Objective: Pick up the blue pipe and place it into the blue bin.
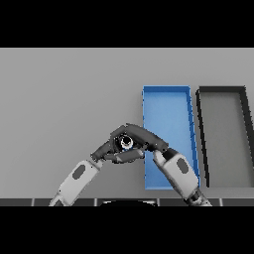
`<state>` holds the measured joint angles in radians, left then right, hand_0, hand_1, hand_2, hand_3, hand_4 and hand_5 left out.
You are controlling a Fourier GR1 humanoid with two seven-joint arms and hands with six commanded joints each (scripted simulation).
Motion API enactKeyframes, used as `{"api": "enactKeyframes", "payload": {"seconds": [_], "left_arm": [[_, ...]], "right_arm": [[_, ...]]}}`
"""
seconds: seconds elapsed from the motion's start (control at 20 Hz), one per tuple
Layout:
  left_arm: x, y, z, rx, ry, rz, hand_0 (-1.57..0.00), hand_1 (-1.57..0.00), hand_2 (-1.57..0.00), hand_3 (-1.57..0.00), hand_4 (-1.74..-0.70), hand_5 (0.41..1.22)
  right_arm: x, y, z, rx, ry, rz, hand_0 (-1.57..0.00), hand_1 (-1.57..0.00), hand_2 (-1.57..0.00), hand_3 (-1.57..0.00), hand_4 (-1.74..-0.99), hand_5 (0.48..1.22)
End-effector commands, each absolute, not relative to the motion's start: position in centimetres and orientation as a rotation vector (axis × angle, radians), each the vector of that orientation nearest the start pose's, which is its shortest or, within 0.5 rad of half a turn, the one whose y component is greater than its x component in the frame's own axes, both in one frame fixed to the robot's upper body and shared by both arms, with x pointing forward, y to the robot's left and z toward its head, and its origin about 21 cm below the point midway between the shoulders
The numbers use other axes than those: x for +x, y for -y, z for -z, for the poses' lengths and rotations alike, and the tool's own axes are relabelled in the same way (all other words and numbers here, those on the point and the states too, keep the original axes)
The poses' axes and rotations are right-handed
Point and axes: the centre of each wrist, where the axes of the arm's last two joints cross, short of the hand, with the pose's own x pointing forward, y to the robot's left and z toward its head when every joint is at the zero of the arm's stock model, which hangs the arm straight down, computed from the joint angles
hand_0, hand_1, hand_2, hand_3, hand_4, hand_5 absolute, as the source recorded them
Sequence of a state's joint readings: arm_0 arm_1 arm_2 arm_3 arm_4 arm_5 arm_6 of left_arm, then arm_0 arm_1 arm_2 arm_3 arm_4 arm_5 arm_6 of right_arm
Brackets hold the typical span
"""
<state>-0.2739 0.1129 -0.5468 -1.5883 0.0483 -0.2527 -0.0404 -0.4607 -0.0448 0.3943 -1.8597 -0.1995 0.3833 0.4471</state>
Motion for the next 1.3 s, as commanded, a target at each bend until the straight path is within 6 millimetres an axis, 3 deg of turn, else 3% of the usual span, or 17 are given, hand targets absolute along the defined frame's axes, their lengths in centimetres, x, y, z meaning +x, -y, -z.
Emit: {"api": "enactKeyframes", "payload": {"seconds": [0.0,0.1,0.2,0.4,0.45,0.5,0.6,0.75,0.85,1.0,1.15,1.25], "left_arm": [[26.0,-9.9,-5.4,-0.632,1.687,0.823,-1.57,-1.56,-1.57,-1.42,-1.71,1.221],[26.2,-10.0,-5.4,-0.634,1.678,0.809,-1.57,-1.56,-1.57,-1.48,-1.72,1.221],[26.2,-9.9,-5.3,-0.613,1.682,0.836,-1.57,-1.57,-1.57,-1.51,-1.73,1.221],[26.4,-10.4,-5.6,-0.610,1.675,0.833,-1.57,-1.57,-1.57,-1.55,-1.73,1.221],[26.2,-10.5,-5.3,-0.614,1.677,0.828,-1.57,-1.57,-1.57,-1.44,-1.72,1.221],[26.2,-10.5,-5.3,-0.597,1.678,0.842,-1.57,-1.51,-1.46,-1.47,-1.66,1.221],[26.3,-10.3,-5.5,-0.555,1.679,0.896,-1.05,-0.99,-0.95,-0.96,-1.43,1.221],[26.5,-10.9,-5.4,-0.564,1.698,0.965,-0.53,-0.51,-0.49,-0.49,-1.14,1.221],[27.0,-10.8,-5.5,-0.515,1.718,1.005,-0.34,-0.32,-0.31,-0.31,-1.00,1.063],[26.9,-10.7,-5.5,-0.503,1.709,0.986,-0.17,-0.17,-0.16,-0.16,-0.90,0.836],[26.5,-10.5,-5.3,-0.515,1.671,0.938,-0.09,-0.08,-0.08,-0.08,-0.87,0.697],[26.7,-10.9,-5.0,-0.477,1.619,0.913,-0.06,-0.05,-0.05,-0.05,-0.88,0.654]], "right_arm": [[26.2,9.4,-16.8,0.644,1.701,-0.958,-1.28,-1.29,-1.29,-1.22,-1.457,0.848],[26.1,9.4,-16.9,0.614,1.719,-0.989,-1.39,-1.39,-1.39,-1.34,-1.438,0.982],[26.0,9.5,-16.6,0.609,1.738,-1.026,-1.45,-1.45,-1.46,-1.43,-1.436,1.068],[26.0,9.2,-16.7,0.660,1.732,-1.009,-1.52,-1.52,-1.52,-1.51,-1.470,1.158],[26.0,9.5,-16.8,0.653,1.723,-1.010,-1.53,-1.53,-1.53,-1.52,-1.475,1.171],[26.0,9.8,-16.7,0.639,1.728,-1.011,-1.54,-1.54,-1.54,-1.53,-1.478,1.181],[25.7,9.2,-16.8,0.627,1.724,-1.005,-1.55,-1.55,-1.55,-1.55,-1.483,1.195],[25.7,9.4,-17.1,0.603,1.724,-0.989,-1.56,-1.56,-1.56,-1.56,-1.486,1.208],[25.7,9.3,-17.1,0.583,1.720,-0.998,-1.56,-1.56,-1.56,-1.56,-1.488,1.213],[25.5,9.4,-17.3,0.593,1.744,-0.976,-1.57,-1.57,-1.57,-1.57,-1.488,1.217],[25.5,9.3,-17.1,0.574,1.746,-0.970,-1.57,-1.57,-1.57,-1.57,-1.487,1.219],[25.8,9.3,-17.2,0.581,1.773,-0.958,-1.57,-1.57,-1.57,-1.57,-1.488,1.220]]}}
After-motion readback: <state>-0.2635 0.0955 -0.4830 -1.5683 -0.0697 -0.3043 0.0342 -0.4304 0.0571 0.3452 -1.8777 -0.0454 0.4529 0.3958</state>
